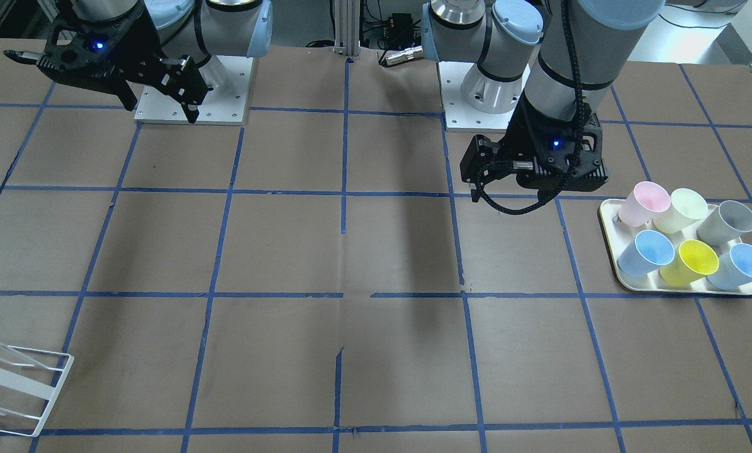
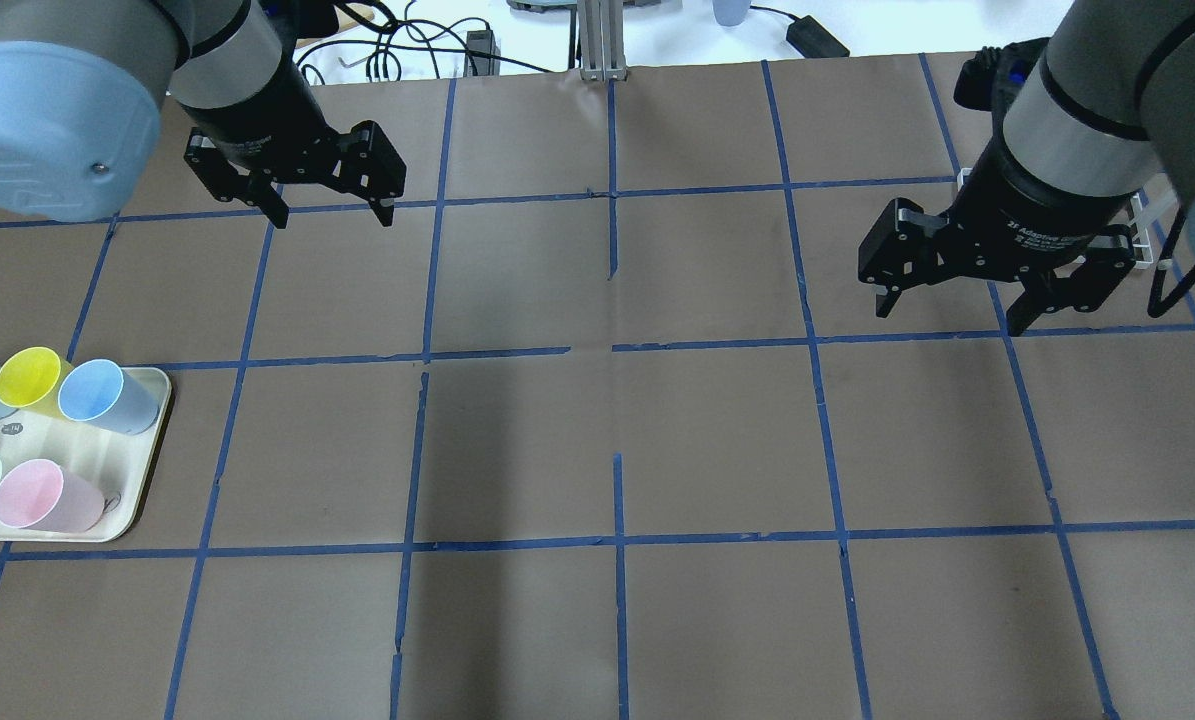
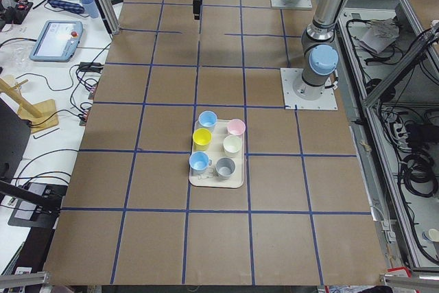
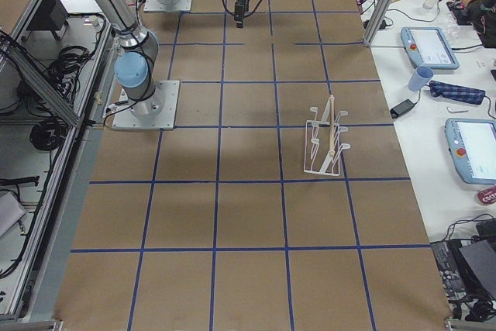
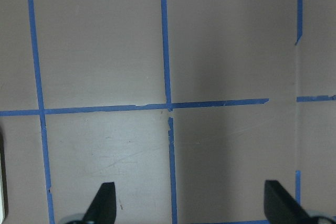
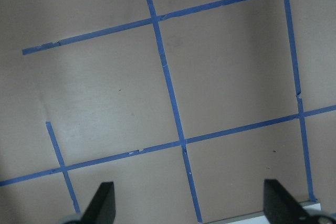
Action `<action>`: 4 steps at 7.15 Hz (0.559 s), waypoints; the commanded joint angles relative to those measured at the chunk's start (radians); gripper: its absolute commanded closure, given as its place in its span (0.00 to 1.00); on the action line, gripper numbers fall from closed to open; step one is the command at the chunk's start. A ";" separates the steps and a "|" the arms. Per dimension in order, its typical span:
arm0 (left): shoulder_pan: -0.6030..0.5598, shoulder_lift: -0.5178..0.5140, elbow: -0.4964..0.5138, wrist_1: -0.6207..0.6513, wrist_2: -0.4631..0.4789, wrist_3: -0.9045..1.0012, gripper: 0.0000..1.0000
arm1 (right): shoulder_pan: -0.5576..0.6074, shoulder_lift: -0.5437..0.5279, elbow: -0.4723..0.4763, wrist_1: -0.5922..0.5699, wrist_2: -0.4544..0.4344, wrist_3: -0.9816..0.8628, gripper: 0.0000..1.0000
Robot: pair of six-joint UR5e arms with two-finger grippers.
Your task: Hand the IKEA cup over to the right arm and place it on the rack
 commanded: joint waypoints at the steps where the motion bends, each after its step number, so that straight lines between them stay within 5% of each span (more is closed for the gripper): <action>1: 0.000 0.000 -0.001 0.002 0.002 0.000 0.00 | 0.001 -0.005 0.003 0.003 -0.001 -0.002 0.00; 4: 0.002 0.000 -0.007 0.000 -0.001 0.002 0.00 | 0.001 -0.005 0.003 0.003 0.001 -0.002 0.00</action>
